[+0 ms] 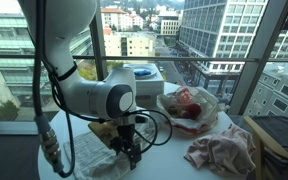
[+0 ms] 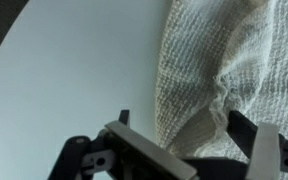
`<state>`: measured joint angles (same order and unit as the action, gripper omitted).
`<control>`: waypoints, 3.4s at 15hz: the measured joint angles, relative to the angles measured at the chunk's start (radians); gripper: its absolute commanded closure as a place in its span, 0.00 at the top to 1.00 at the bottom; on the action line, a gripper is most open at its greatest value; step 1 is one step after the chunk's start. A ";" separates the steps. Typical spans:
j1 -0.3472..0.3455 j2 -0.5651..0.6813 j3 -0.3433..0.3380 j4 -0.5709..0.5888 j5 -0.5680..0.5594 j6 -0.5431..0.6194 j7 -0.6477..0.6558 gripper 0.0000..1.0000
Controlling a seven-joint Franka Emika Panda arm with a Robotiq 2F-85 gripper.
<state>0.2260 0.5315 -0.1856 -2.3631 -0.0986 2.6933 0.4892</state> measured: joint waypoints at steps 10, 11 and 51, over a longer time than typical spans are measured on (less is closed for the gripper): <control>-0.189 0.006 0.168 -0.026 0.174 0.018 -0.238 1.00; -0.200 0.008 0.171 -0.025 0.177 0.018 -0.252 0.90; -0.052 -0.033 0.197 0.024 0.073 -0.050 -0.286 0.79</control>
<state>0.1737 0.4987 0.0115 -2.3394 -0.0257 2.6435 0.2027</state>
